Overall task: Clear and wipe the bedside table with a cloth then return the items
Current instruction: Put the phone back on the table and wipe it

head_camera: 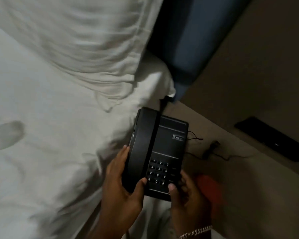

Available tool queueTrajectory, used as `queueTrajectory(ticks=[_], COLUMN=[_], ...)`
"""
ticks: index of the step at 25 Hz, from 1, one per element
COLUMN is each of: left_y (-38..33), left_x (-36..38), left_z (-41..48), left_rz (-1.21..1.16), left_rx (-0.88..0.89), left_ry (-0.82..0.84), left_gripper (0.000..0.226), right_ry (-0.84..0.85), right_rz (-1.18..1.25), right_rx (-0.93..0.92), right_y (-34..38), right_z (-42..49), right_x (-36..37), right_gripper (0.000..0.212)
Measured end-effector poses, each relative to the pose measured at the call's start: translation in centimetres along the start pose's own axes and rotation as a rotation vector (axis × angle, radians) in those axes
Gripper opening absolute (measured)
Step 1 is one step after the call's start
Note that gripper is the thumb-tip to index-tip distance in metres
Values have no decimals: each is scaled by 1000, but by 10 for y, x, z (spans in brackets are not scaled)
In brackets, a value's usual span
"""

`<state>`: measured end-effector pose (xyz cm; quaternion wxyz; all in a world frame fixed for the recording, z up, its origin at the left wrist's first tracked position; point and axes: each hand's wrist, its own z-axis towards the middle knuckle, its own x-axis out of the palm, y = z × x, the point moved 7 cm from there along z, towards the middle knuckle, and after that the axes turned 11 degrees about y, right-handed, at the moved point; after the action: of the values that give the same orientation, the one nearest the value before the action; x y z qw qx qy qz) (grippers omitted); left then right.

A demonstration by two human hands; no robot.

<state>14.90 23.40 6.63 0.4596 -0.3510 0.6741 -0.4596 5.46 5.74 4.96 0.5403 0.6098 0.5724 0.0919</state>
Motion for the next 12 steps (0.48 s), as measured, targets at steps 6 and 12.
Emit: queueTrajectory(ticks=[6,12], left_y=[61,85], left_x=[102,163], left_z=[21,73], left_rz=[-23,84], left_rx=[-123,-79], left_ry=[243,344], left_gripper=[75,72], right_ry=[52,21], right_rz=[25,-53], right_rx=[224,213], right_y=[-101,-129], right_z=[40,120], right_x=[-15,-31], right_gripper=[46,42])
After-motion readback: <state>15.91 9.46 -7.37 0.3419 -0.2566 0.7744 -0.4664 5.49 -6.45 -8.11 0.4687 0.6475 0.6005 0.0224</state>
